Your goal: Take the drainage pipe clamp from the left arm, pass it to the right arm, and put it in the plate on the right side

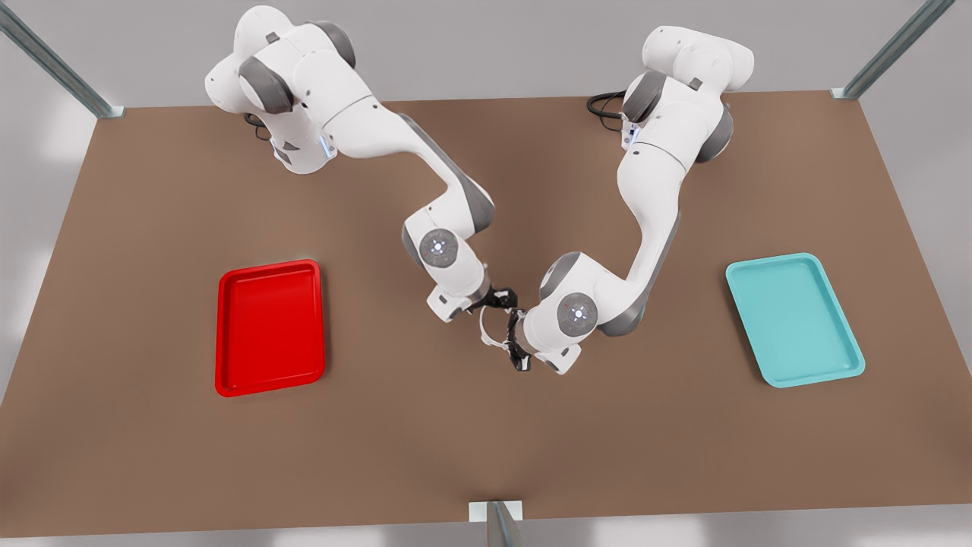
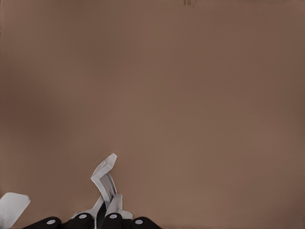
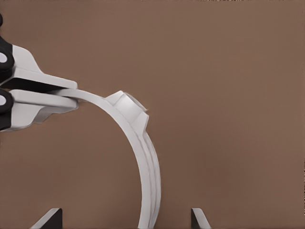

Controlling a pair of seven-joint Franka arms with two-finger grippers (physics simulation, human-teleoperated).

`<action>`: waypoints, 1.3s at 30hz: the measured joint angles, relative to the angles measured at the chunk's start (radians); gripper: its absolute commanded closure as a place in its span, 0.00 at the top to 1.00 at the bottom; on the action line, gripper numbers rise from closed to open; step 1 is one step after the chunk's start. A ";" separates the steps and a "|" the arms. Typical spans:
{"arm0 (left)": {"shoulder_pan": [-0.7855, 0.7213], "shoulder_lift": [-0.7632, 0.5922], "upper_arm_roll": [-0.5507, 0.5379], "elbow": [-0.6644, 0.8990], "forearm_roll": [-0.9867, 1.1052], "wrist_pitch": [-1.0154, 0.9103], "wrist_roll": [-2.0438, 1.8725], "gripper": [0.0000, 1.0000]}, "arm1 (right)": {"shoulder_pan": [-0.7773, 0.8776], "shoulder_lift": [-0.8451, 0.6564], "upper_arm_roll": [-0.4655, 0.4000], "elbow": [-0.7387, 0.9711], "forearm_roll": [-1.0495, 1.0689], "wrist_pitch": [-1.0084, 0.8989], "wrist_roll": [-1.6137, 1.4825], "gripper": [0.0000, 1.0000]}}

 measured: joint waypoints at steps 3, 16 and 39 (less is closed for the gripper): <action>0.000 0.000 0.000 -0.001 0.000 0.001 -0.017 0.21 | -0.005 0.007 -0.002 0.002 -0.002 0.010 0.014 1.00; 0.004 0.000 0.001 -0.002 -0.006 0.009 -0.068 1.00 | -0.005 0.008 -0.002 -0.004 0.003 0.044 0.046 0.21; 0.459 -0.608 -0.007 -0.370 0.180 -0.442 0.595 1.00 | -0.437 -0.216 -0.054 -0.117 -0.157 -0.213 -0.170 0.21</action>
